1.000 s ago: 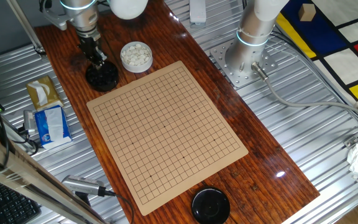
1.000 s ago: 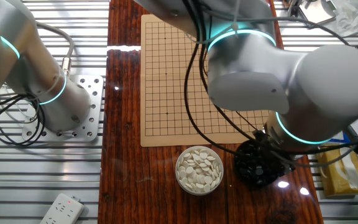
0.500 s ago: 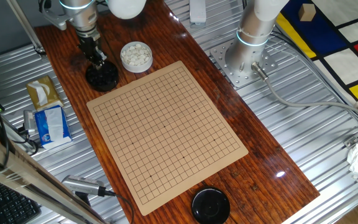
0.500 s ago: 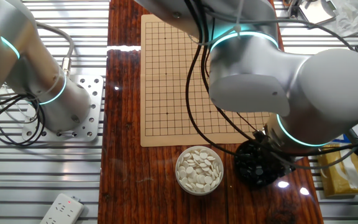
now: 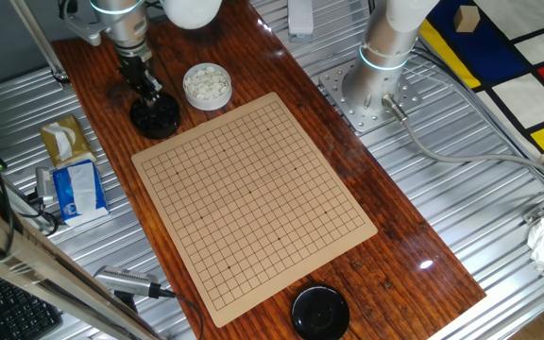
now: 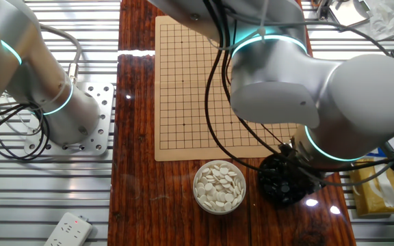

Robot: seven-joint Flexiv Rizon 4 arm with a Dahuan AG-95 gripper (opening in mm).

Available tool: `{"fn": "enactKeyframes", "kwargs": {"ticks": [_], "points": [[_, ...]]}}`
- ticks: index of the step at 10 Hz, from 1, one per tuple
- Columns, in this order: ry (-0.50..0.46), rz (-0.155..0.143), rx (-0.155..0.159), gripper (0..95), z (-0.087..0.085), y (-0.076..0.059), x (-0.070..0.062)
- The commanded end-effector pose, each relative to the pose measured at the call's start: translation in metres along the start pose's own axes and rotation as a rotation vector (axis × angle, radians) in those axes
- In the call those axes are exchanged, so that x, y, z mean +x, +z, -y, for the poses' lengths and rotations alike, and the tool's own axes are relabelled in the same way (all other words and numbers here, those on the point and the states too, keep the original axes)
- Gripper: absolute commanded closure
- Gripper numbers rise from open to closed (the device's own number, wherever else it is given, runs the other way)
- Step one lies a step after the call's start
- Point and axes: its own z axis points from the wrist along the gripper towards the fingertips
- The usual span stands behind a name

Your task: Play the first move as black on the 3-4 point in the upper right corner of the Go board

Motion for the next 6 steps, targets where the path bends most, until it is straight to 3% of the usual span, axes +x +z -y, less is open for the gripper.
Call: {"fn": "enactKeyframes", "kwargs": {"ticks": [1, 6], "points": [[-0.002, 0.001, -0.001, 76.0, -0.0004, -0.0002, 0.0002], [-0.006, 0.008, -0.001, 76.0, -0.0006, 0.0042, 0.0004]]}}
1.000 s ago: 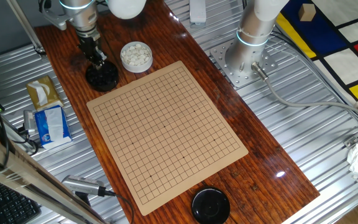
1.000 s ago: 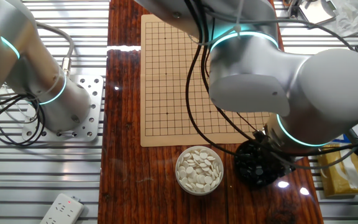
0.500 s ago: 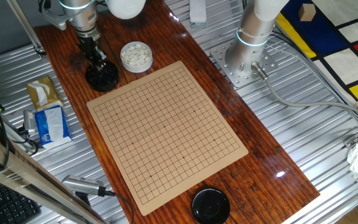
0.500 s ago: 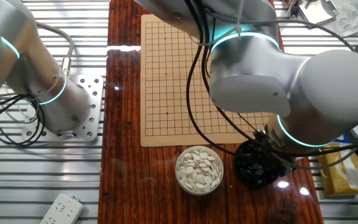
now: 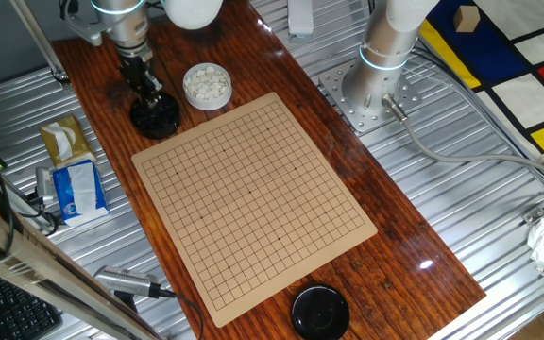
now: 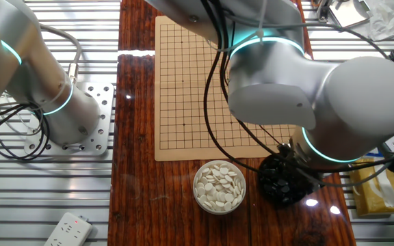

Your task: Play the first move as black on the 3-4 point in the upper right corner of the Go board

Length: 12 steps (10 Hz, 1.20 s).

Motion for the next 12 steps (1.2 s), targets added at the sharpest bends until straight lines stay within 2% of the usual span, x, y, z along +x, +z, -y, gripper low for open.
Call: {"fn": "enactKeyframes", "kwargs": {"ticks": [1, 12], "points": [[-0.001, 0.003, -0.002, 76.0, 0.0, 0.0, 0.0], [-0.028, 0.012, -0.006, 76.0, 0.003, 0.012, 0.005]]}}
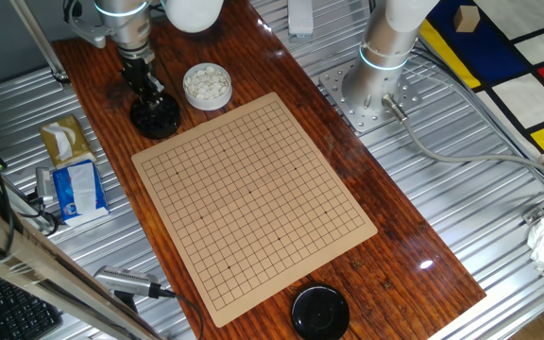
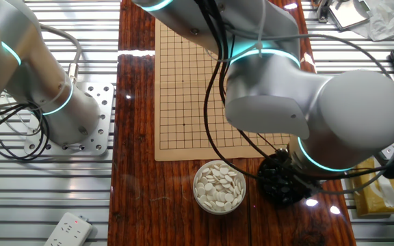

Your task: Play the first move as black on the 3-4 point in the upper right corner of the Go board

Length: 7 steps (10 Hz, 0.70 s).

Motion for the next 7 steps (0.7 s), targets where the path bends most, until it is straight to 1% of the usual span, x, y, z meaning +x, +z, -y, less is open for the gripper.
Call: {"fn": "enactKeyframes", "kwargs": {"ticks": [1, 3, 5, 7], "points": [[0.001, -0.002, 0.002, 76.0, -0.0001, 0.0007, 0.0008], [0.007, 0.007, -0.002, 76.0, 0.0, 0.0011, 0.0004], [0.008, 0.008, -0.003, 76.0, 0.0006, 0.001, -0.0013], [0.013, 0.013, -0.007, 76.0, -0.0015, 0.002, -0.006]]}}
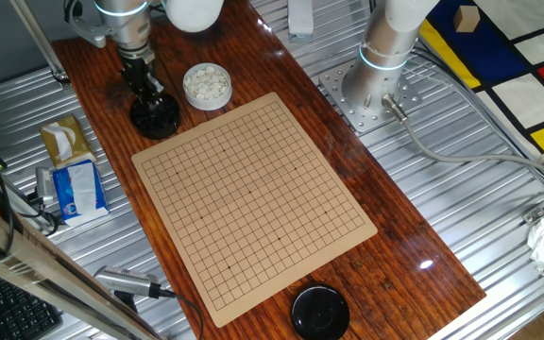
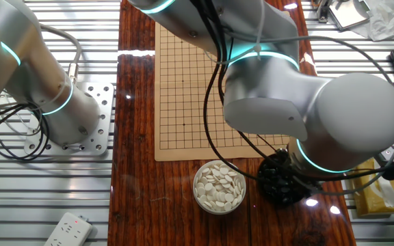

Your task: Play the first move as black on the 3-4 point in the upper right corner of the Go board

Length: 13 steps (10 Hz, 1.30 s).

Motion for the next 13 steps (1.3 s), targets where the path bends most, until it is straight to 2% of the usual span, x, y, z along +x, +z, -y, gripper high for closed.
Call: {"fn": "enactKeyframes", "kwargs": {"ticks": [1, 13], "points": [[0.004, 0.001, -0.001, 76.0, -0.002, 0.001, -0.003], [0.033, 0.011, 0.002, 76.0, -0.017, 0.008, -0.014]]}}
